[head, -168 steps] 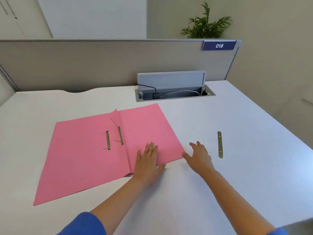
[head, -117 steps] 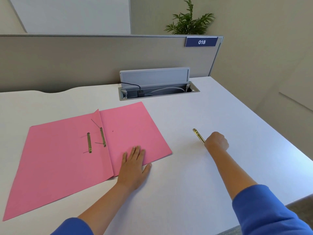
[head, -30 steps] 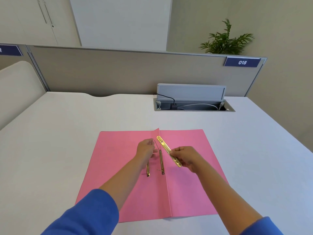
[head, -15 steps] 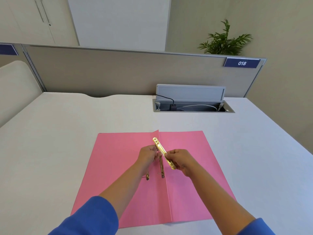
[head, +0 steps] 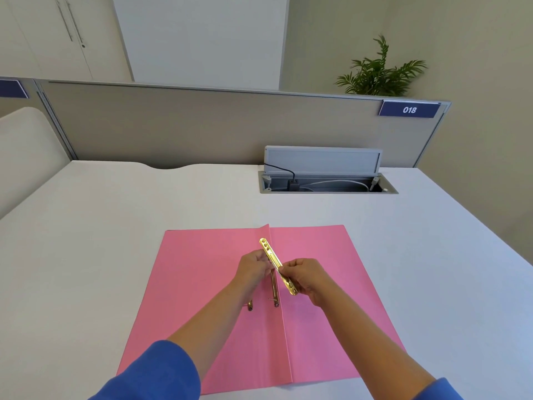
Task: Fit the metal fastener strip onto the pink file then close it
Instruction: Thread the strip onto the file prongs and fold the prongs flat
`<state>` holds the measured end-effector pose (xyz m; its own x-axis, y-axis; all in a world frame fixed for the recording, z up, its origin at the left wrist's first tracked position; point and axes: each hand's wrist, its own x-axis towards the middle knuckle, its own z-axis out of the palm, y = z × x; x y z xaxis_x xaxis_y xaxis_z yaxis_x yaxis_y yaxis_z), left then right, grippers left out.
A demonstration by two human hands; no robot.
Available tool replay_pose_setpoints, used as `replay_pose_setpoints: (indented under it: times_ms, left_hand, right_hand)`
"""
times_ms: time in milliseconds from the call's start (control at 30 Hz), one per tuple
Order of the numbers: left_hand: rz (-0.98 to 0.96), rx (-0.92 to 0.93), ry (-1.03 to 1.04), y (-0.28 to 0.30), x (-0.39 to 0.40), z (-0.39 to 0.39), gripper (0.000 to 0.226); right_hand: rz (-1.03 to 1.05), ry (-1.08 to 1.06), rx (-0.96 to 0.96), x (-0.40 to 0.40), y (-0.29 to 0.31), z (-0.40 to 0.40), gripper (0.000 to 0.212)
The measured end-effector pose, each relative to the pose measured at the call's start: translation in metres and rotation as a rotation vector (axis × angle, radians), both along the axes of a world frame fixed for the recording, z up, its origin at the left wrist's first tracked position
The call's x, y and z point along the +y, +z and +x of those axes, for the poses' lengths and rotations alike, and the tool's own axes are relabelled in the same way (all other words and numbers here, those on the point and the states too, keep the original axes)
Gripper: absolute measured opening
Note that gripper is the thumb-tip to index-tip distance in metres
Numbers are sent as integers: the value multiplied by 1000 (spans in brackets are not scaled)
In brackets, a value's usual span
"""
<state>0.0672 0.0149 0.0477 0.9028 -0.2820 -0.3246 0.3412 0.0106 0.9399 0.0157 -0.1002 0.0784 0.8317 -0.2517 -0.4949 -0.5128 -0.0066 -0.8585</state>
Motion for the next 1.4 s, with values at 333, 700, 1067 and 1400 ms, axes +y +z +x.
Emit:
replay_pose_setpoints:
  times_ms: [333, 700, 1067, 1400]
  left_hand:
    - [-6, 12, -22, -1, 1, -2, 31]
    - [-108, 170, 110, 6, 3, -4, 35]
    - [-120, 350, 142, 12, 13, -14, 10]
    - [-115, 379, 157, 12, 21, -11, 22]
  right_hand:
    - [-33, -26, -2, 5, 3, 1, 13]
    - [-43, -15, 23, 9, 0, -2, 21]
    - [30, 39, -46, 16, -6, -4, 17]
    - [-219, 480, -78, -2, -21, -24, 33]
